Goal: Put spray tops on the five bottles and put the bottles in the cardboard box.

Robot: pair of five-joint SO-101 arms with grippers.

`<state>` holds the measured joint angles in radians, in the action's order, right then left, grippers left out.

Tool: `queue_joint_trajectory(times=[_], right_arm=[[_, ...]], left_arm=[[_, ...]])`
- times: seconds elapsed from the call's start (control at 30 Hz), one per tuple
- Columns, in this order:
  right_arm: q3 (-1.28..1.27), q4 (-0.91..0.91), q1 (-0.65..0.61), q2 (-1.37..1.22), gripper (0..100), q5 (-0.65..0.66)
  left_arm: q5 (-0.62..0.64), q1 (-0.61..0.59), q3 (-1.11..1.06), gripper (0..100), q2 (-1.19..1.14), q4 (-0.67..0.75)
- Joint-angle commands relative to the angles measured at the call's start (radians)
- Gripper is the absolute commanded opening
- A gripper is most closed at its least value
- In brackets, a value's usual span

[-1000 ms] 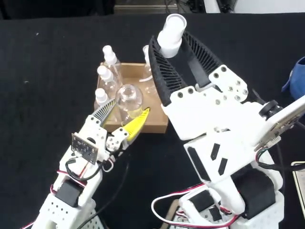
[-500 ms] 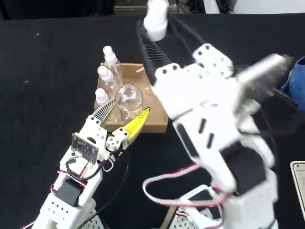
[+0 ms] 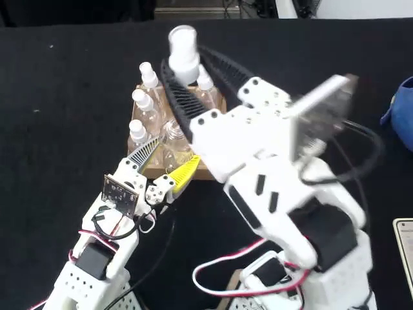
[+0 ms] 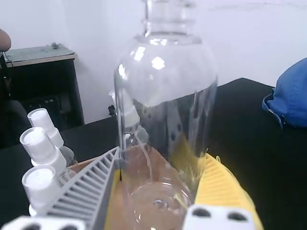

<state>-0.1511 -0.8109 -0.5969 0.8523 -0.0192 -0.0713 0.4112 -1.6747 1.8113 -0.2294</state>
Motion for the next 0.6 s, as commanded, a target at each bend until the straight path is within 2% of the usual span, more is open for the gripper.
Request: queue_joint_trajectory(times=[0.0,0.23,0.37,0.43,0.57], right_arm=[[-0.038,-0.002,-0.018,0.001,1.1,0.011],[-0.113,-0.038,-0.051,0.001,3.4,0.02],[-0.104,-0.15,-0.141,0.002,21.7,0.104],[-0.084,-0.183,-0.166,0.002,27.4,0.117],[0.013,-0.262,-0.163,0.002,24.8,0.115]], left_arm=[[0.009,0.01,-0.024,3,0.014,-0.006],[0.009,0.01,-0.024,3,0.014,-0.003],[0.009,0.01,-0.024,3,0.014,-0.003],[0.009,0.01,-0.024,3,0.014,-0.003],[0.009,0.005,-0.024,3,0.014,-0.003]])
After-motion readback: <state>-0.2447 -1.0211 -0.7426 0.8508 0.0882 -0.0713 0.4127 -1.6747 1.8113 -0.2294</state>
